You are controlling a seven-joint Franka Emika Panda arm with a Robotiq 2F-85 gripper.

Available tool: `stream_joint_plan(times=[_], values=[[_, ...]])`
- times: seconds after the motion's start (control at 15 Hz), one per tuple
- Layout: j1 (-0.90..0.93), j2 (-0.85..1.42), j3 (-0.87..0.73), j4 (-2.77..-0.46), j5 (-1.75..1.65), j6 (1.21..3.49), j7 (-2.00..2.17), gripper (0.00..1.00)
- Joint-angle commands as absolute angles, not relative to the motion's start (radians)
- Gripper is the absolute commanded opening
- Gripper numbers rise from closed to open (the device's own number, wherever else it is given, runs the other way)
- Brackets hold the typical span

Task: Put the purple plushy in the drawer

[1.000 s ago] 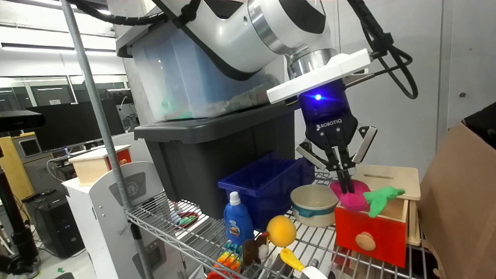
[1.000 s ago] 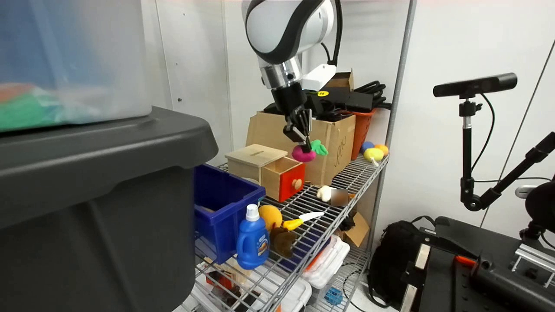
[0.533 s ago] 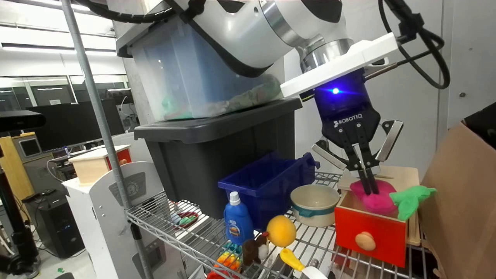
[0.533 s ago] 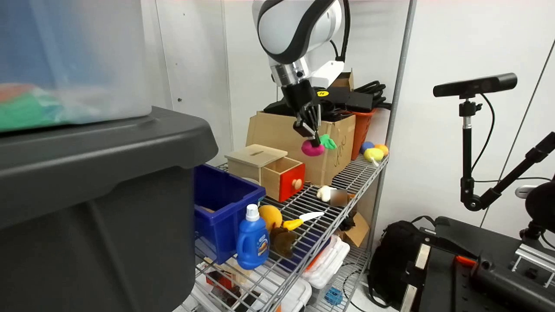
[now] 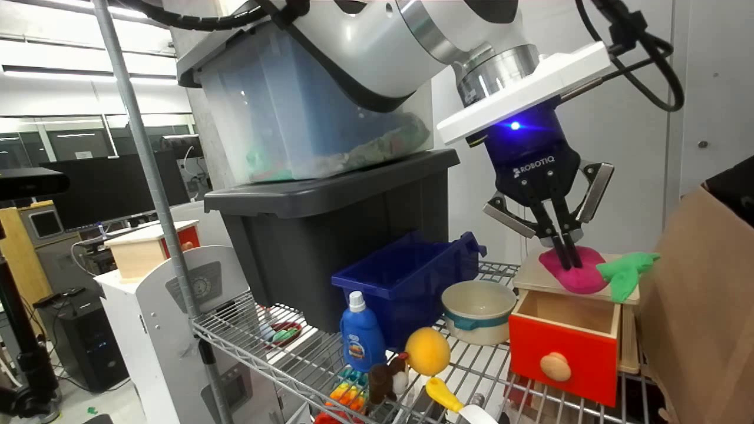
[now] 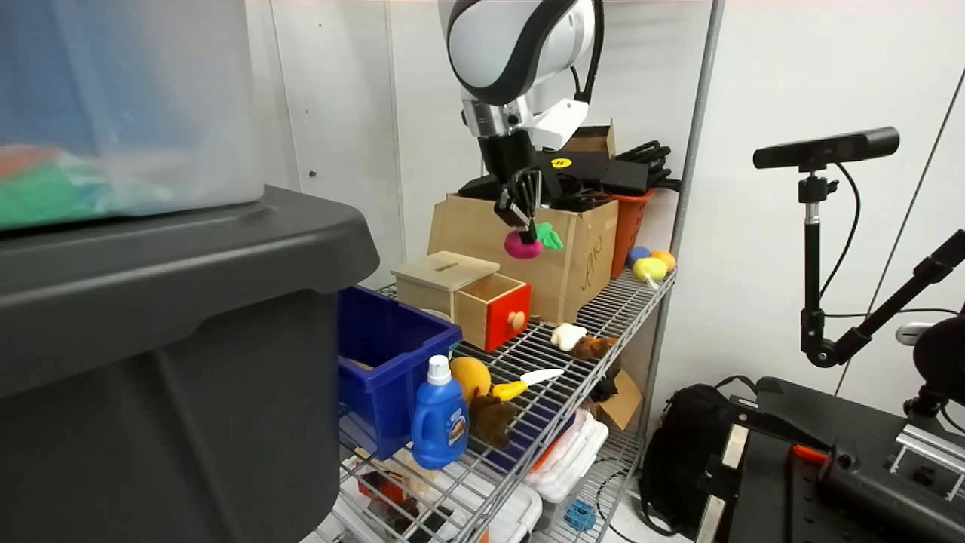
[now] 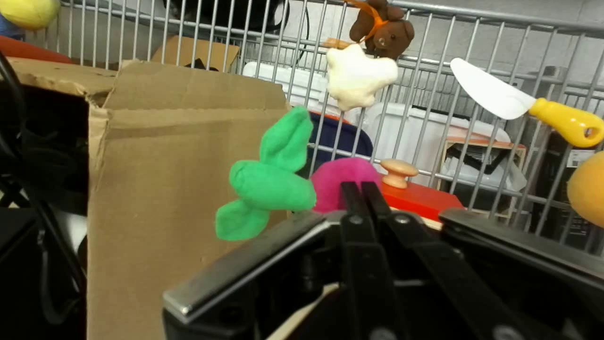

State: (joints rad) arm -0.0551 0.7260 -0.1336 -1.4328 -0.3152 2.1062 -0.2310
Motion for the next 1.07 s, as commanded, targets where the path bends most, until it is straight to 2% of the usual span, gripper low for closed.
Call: stream_joint_plan(times=[0.0,0.53,1.0], values=[[-0.076,0.704,-0.115,-1.447,-0.322,2.150,-0.257,0.01],[-0.103,0.706,-0.086,-1.441,-0.302,2.251,-0.331,0.01],[-0.106,0.736,-0.065,-1.399,-0.300,2.249,-0.377,0.01]])
